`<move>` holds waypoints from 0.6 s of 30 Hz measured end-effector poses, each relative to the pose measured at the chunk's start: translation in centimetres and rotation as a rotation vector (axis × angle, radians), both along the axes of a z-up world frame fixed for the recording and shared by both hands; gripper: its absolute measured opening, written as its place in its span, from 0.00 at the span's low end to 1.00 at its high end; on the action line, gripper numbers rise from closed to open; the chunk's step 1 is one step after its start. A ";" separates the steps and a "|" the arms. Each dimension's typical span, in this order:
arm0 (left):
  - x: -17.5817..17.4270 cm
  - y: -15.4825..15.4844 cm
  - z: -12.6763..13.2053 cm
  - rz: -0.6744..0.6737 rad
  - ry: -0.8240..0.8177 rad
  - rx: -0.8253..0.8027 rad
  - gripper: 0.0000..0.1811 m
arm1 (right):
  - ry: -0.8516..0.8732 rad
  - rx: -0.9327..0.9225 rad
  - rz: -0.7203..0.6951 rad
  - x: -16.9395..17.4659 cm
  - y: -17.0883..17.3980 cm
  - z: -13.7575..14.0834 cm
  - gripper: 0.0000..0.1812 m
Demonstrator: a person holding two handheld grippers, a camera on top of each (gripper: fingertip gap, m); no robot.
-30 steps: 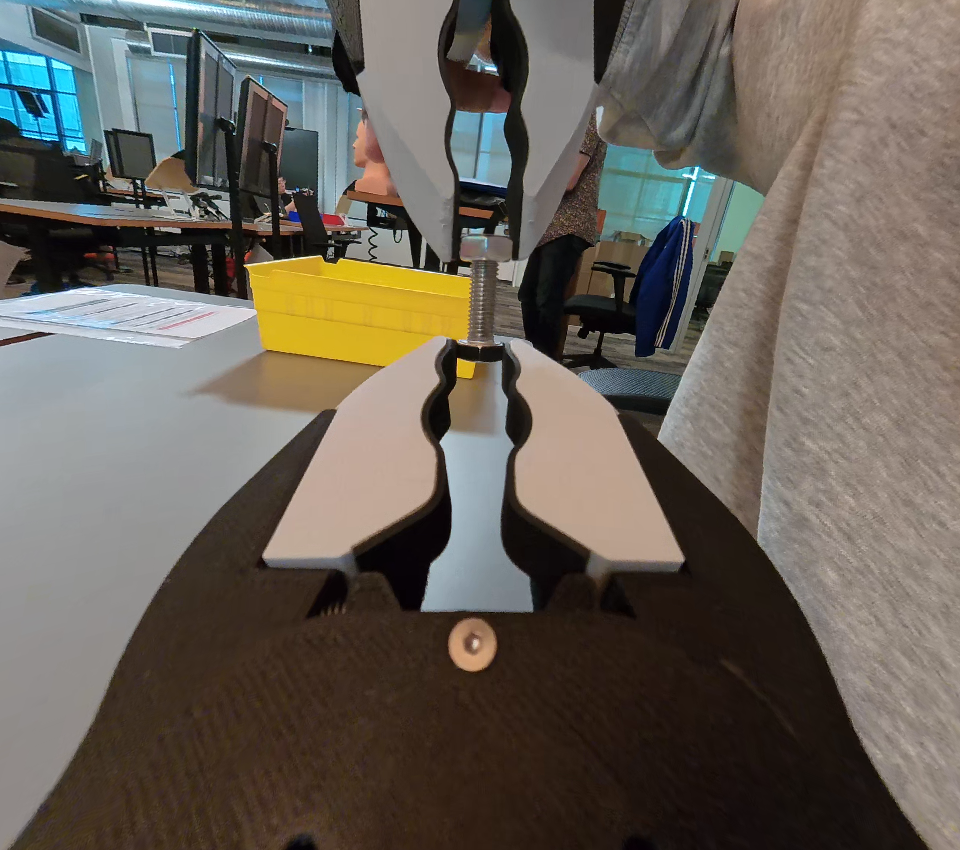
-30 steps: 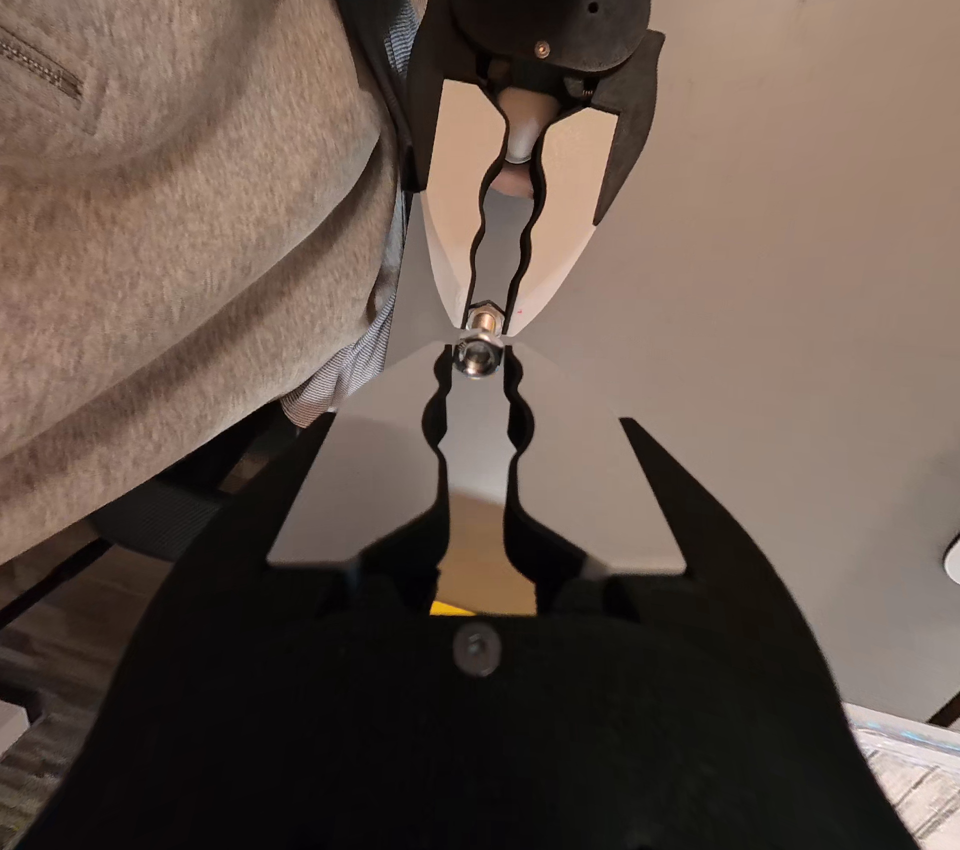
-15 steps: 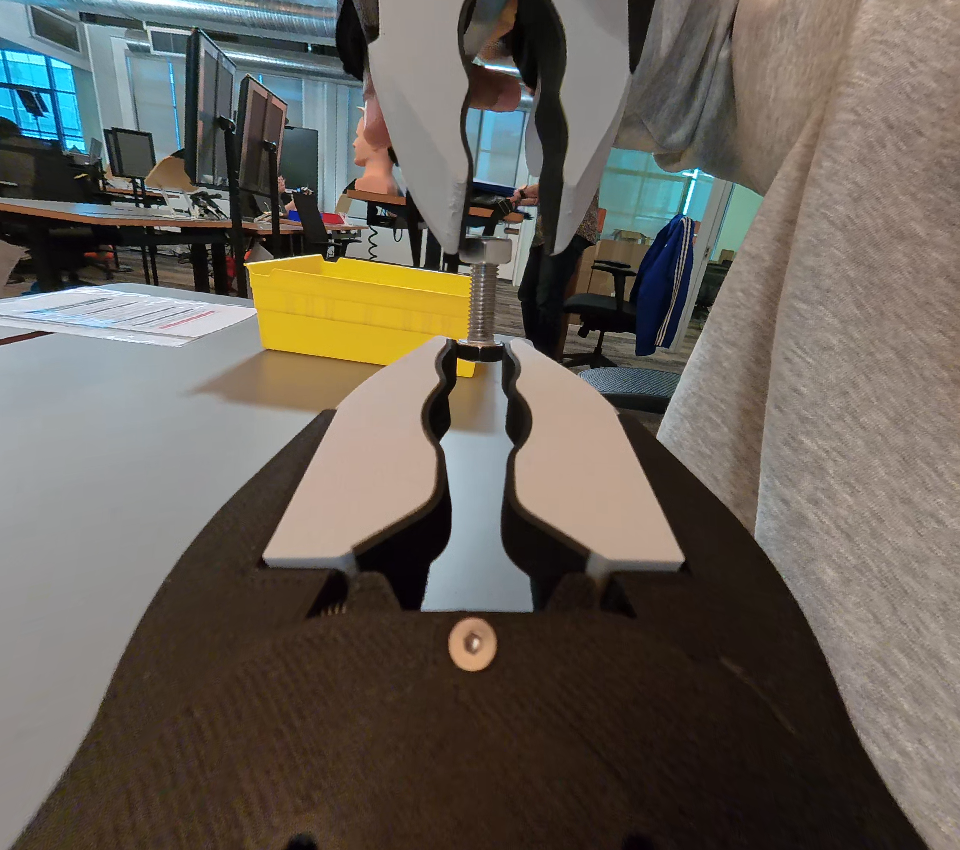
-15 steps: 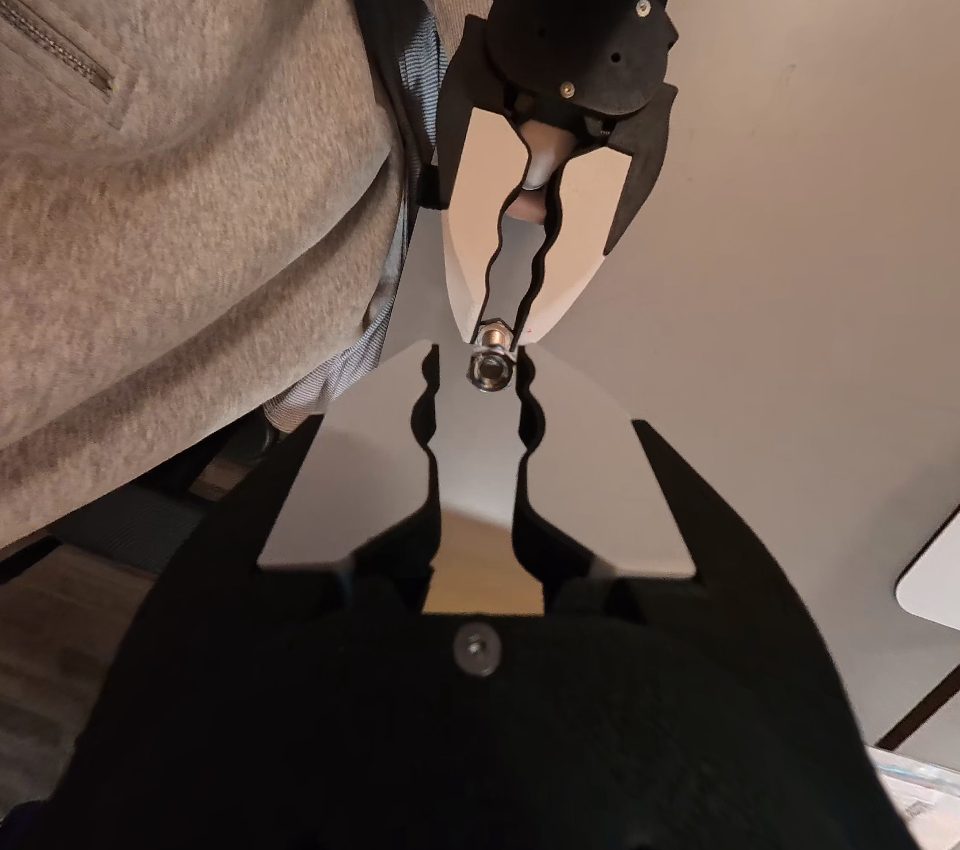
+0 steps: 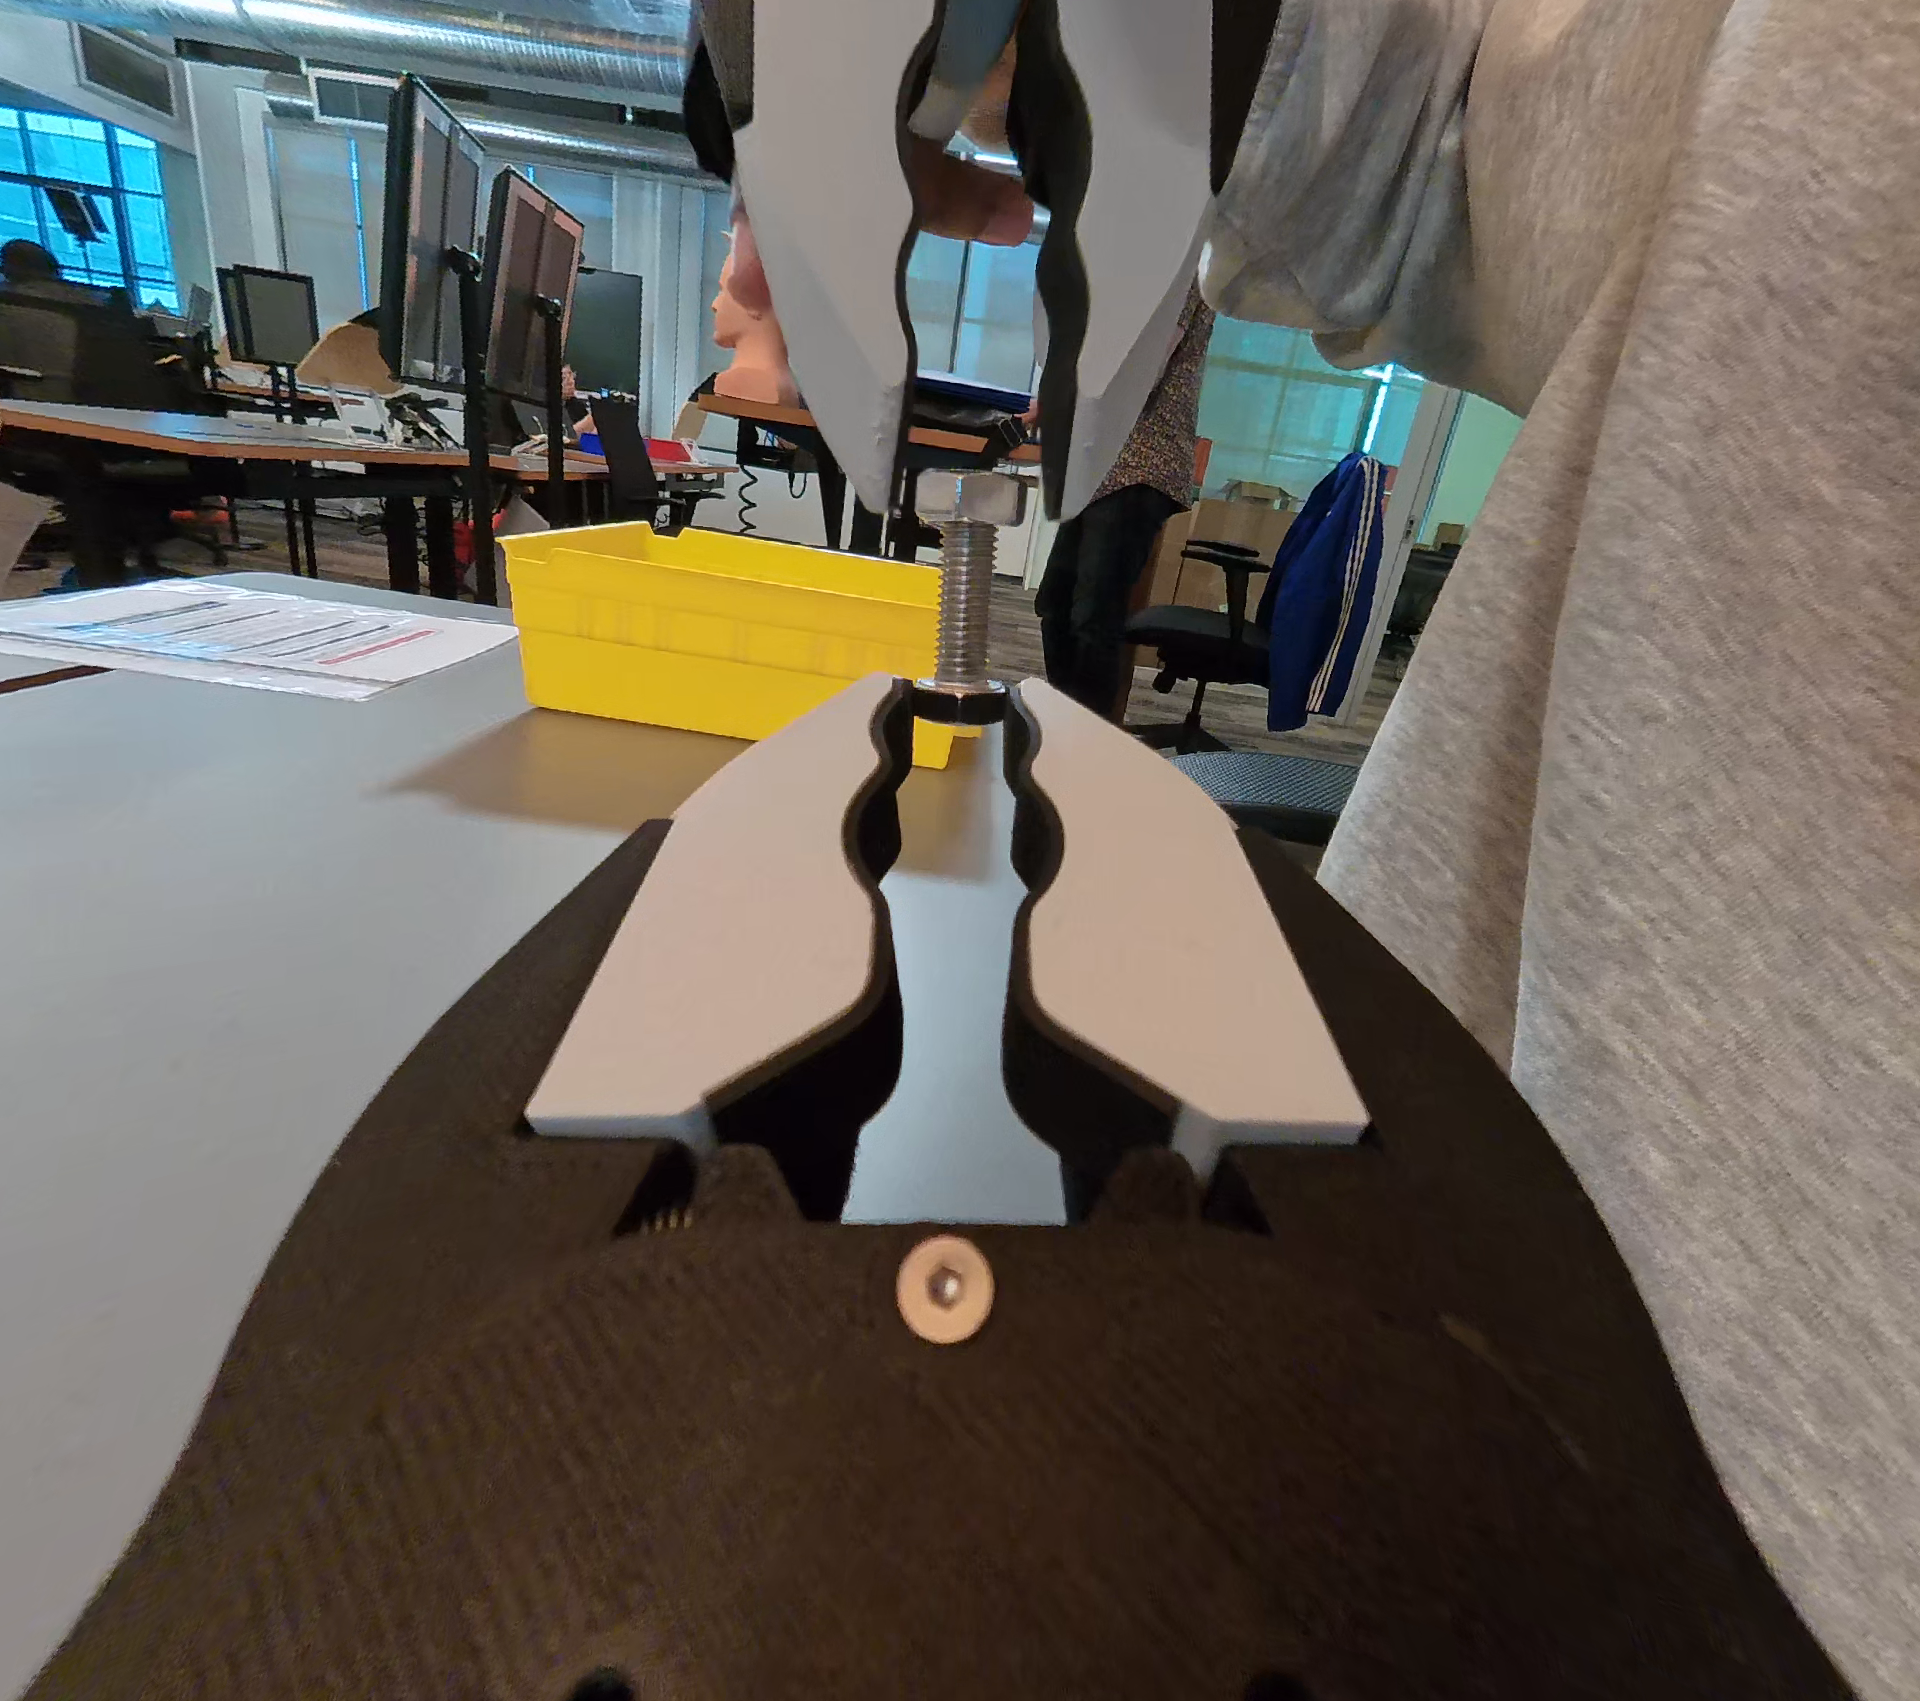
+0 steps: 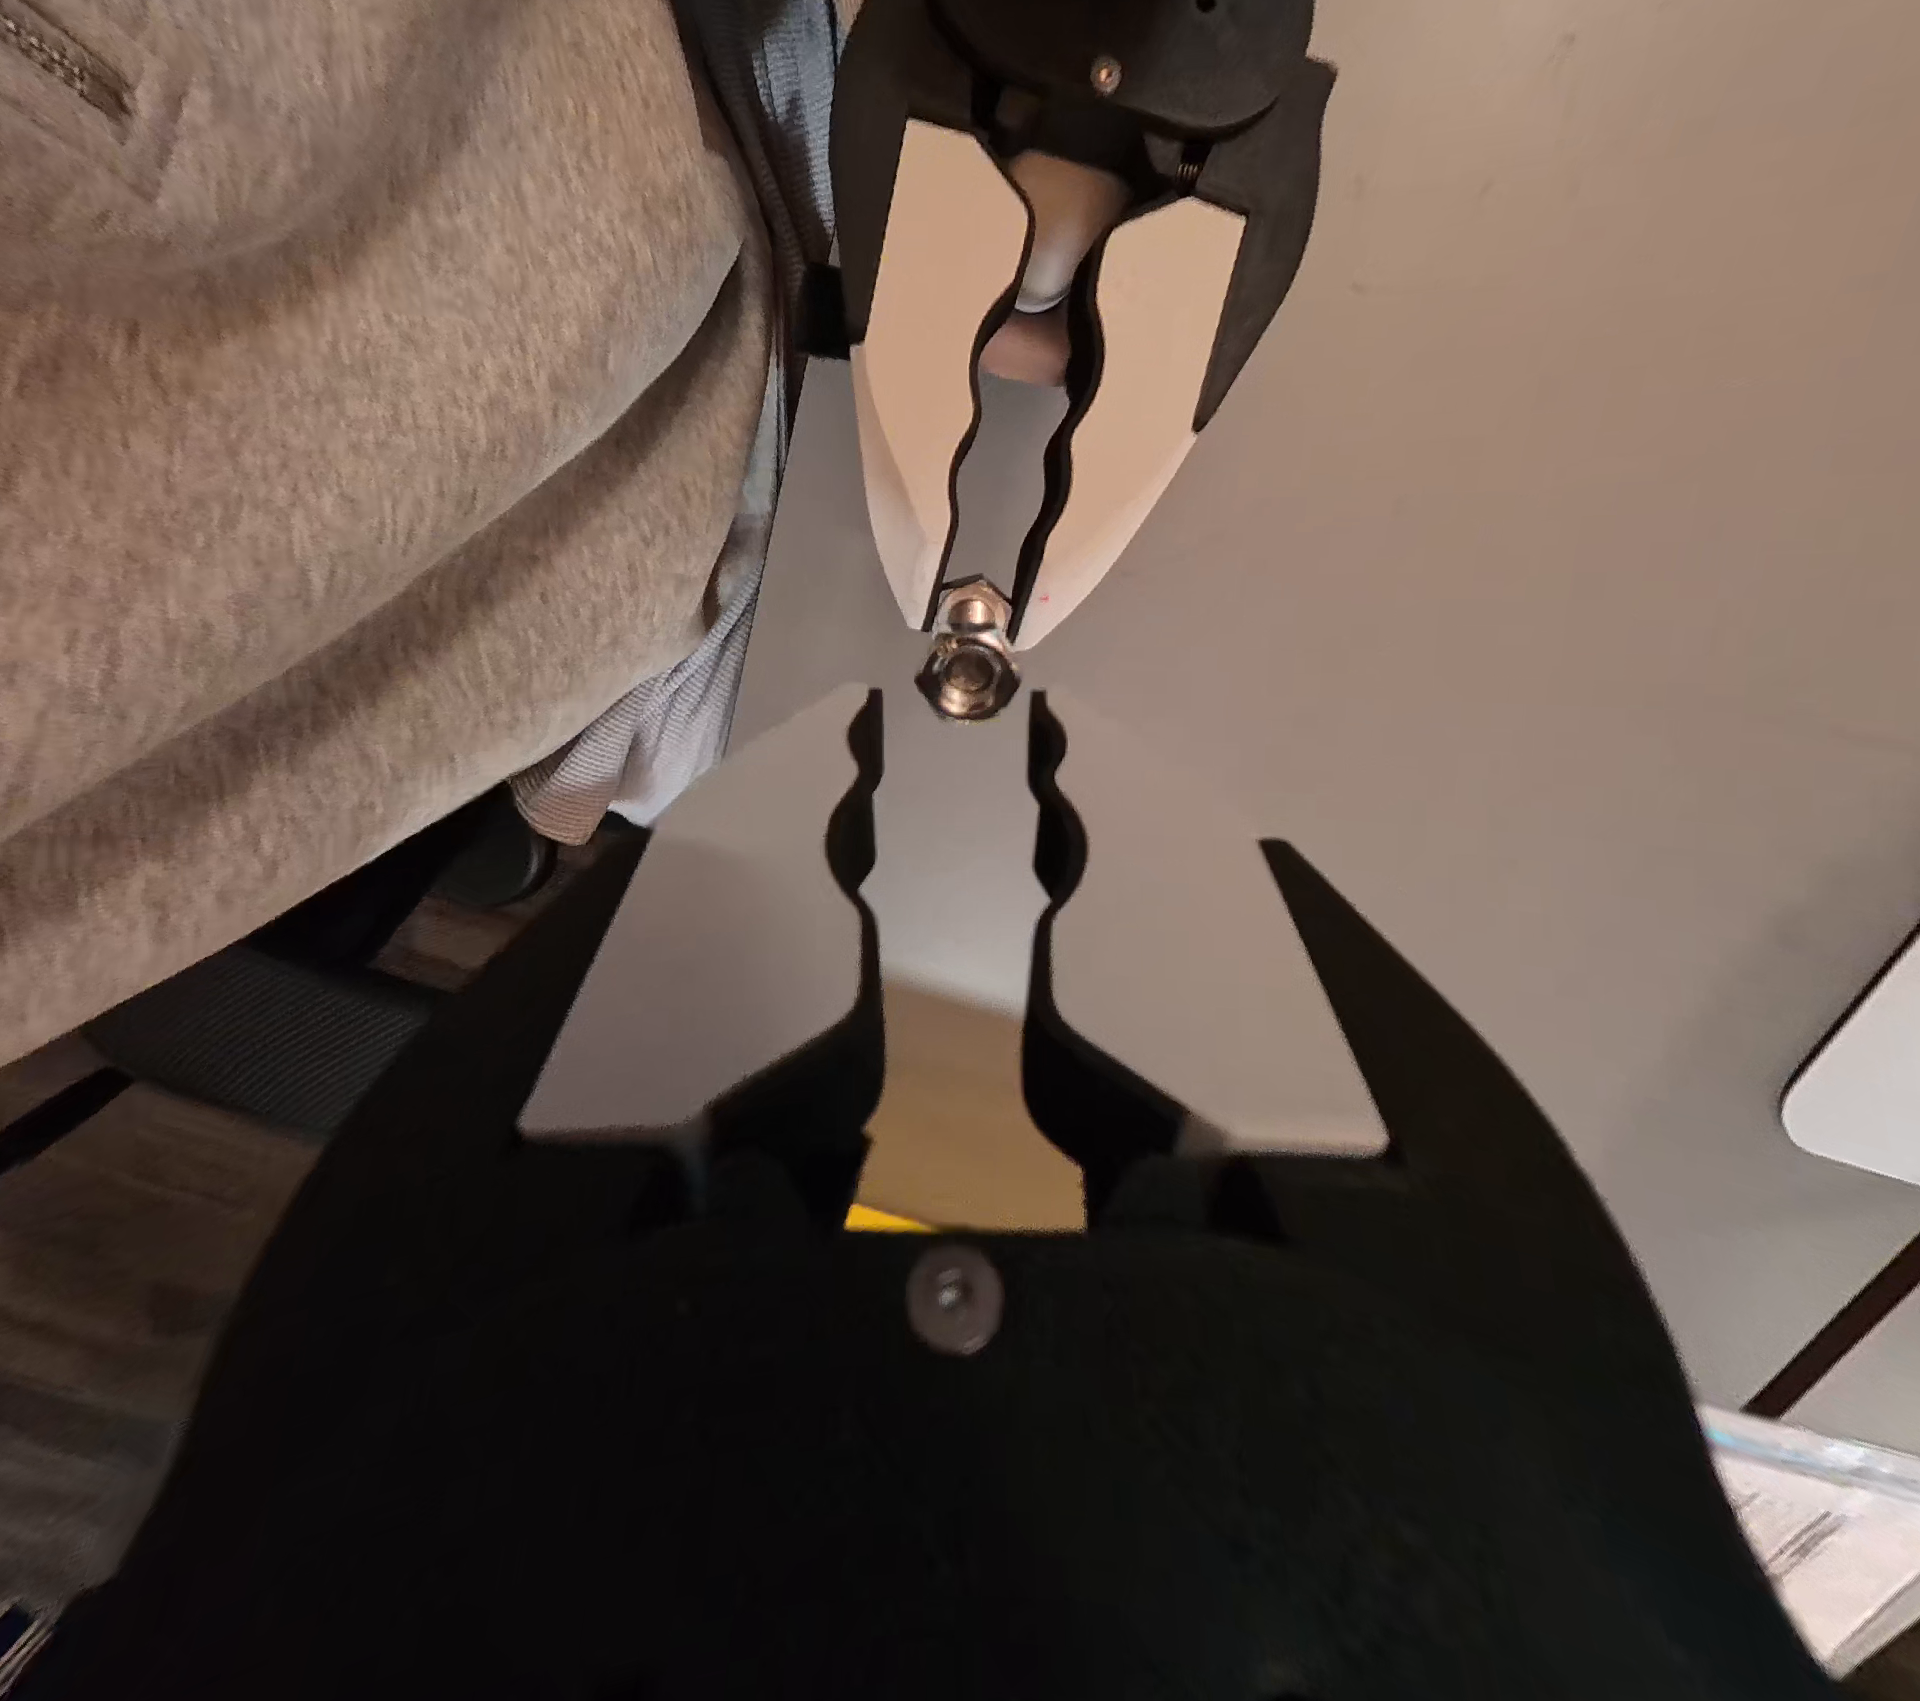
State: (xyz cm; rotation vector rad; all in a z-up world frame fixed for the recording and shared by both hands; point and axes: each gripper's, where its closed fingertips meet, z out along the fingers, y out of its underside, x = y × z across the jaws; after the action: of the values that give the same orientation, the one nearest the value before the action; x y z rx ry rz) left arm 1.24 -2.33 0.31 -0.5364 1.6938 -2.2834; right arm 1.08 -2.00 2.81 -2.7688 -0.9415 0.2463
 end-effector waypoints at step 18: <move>0.1 0.3 0.2 0.004 0.002 -0.020 0.09 | 0.007 -0.049 0.002 0.1 -0.9 -0.6 0.15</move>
State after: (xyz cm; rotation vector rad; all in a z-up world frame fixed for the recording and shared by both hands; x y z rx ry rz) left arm 1.34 -2.07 0.51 -0.5457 1.6710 -2.2993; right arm 1.13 -2.87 2.25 -2.8094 -0.9494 0.2828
